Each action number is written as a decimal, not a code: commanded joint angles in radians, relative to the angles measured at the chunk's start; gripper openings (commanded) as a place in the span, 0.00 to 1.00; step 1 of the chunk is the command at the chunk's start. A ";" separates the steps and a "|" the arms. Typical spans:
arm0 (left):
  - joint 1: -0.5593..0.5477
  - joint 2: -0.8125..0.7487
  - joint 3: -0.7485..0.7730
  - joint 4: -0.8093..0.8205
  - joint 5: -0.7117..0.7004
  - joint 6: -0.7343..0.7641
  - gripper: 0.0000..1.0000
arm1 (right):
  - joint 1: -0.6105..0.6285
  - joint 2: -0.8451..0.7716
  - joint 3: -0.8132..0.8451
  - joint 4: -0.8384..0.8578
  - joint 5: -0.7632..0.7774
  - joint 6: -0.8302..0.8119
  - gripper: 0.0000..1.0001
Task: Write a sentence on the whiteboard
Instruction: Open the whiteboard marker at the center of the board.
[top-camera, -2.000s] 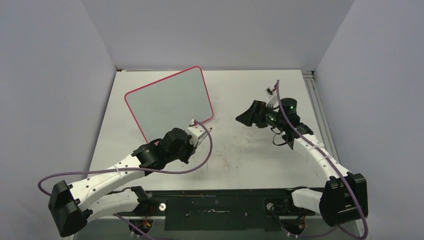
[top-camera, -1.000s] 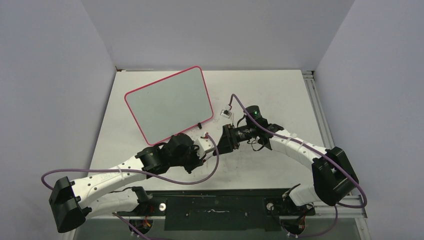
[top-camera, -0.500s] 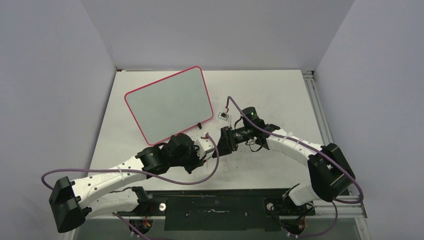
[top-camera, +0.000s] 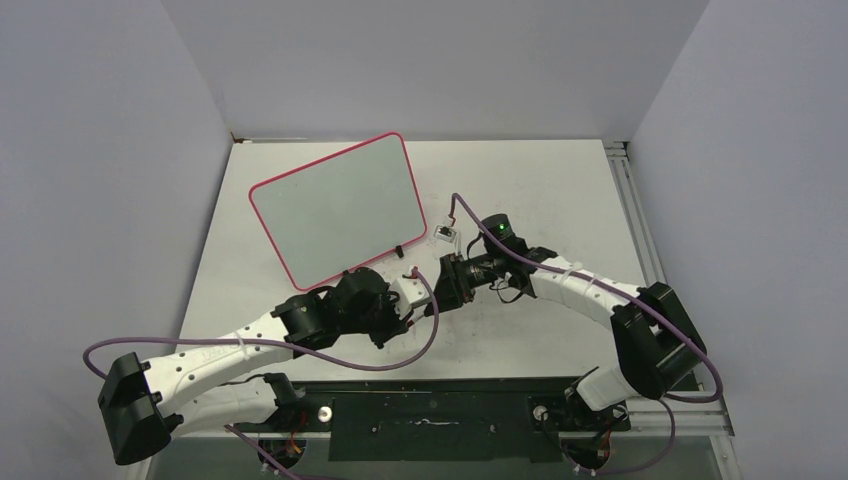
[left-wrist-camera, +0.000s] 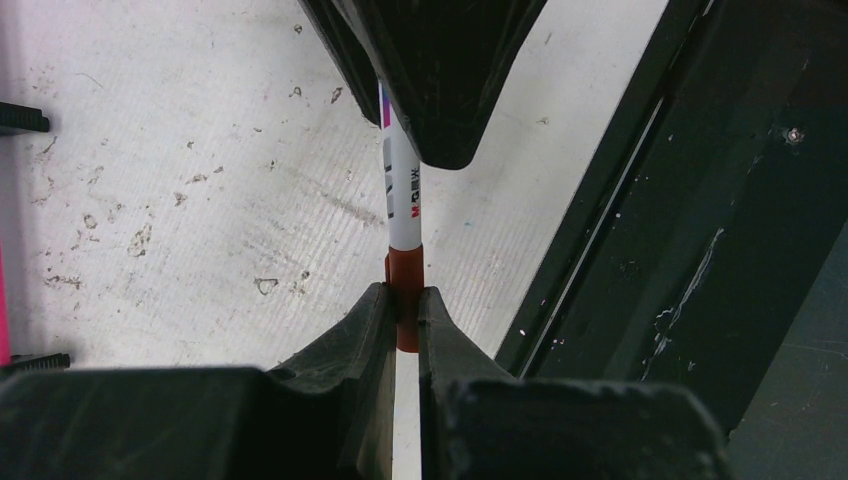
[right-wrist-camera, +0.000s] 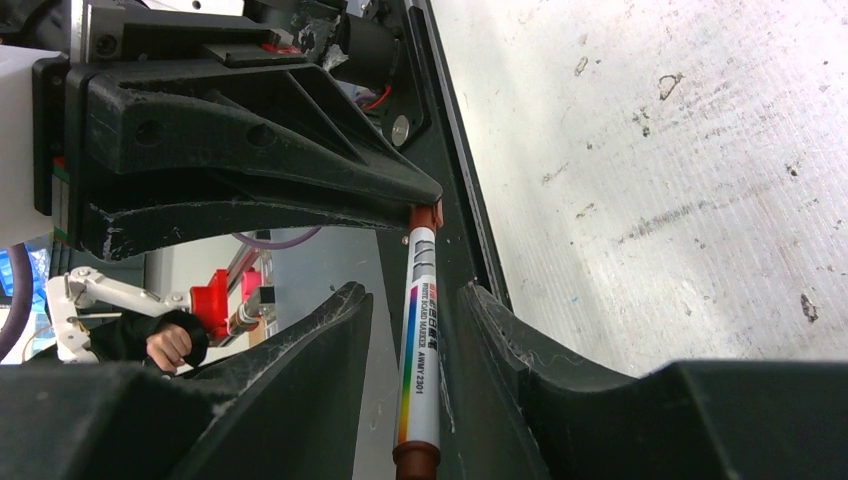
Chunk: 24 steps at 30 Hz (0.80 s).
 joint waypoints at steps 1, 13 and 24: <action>-0.008 -0.002 0.006 0.047 0.022 0.010 0.00 | 0.013 0.007 0.053 0.001 -0.029 -0.063 0.37; -0.021 0.009 0.007 0.041 0.025 0.017 0.00 | 0.033 0.027 0.065 -0.037 -0.034 -0.103 0.25; 0.113 -0.104 0.060 0.127 0.037 -0.157 0.75 | -0.024 -0.124 0.015 0.168 0.154 0.049 0.05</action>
